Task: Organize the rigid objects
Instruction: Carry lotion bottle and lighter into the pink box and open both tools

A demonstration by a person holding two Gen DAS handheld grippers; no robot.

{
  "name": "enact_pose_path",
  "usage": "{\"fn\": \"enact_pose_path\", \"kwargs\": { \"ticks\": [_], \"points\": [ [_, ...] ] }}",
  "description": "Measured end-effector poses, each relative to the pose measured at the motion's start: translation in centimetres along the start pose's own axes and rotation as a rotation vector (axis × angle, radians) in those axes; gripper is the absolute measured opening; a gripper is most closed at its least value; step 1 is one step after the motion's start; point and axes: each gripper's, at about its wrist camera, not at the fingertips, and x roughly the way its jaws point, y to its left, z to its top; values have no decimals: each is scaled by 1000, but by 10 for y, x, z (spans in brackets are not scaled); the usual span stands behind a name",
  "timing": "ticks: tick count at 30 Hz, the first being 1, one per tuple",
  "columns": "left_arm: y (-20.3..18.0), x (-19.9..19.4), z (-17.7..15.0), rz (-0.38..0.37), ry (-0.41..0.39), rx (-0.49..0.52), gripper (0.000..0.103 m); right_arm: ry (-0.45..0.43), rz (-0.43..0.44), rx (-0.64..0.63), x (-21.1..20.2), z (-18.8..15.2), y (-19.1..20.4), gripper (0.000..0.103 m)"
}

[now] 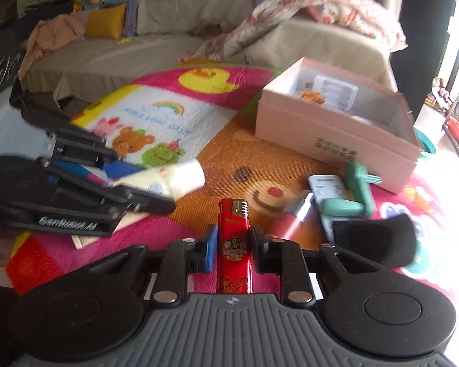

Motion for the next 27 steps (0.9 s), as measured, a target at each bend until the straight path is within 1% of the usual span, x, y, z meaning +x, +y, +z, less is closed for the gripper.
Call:
{"fn": "enact_pose_path", "kwargs": {
  "ticks": [3,6,10,12,13,15,17,21,22,23,24,25,26,27],
  "points": [
    [-13,-22,13,-13,-71,19,31,-61,-16,16,-29,0,-8,23],
    [-25,-45,38,-28,-142,43,31,-136,-38,33,-58,5,-16,23],
    [-30,-61,91,-43,-232,78,31,-244,-87,57,-92,24,-33,23],
    [-23,-56,123,-60,-265,56,31,-289,-104,85,-101,43,-47,23],
    [-17,-48,139,-73,-269,26,31,-303,-110,106,-102,55,-55,23],
    [1,-26,168,-112,-263,-64,31,-316,-117,169,-97,82,-78,23],
    [17,-2,190,-126,-259,-134,31,-321,-113,237,-85,110,-101,23],
    [44,45,221,-166,-297,-241,31,-308,-116,337,-46,157,-142,23],
    [51,63,226,-167,-285,-275,31,-296,-109,354,-33,167,-152,28],
    [58,84,230,-158,-234,-319,30,-280,-127,371,-21,176,-162,35],
    [66,107,231,-144,-161,-362,31,-263,-177,385,-8,182,-169,49],
    [72,126,229,-136,-106,-387,31,-253,-237,382,1,185,-173,54],
    [75,139,225,-130,-80,-392,31,-246,-282,363,9,183,-176,54],
    [76,148,220,-116,-76,-379,31,-236,-302,347,12,179,-179,54]
  ]
}}
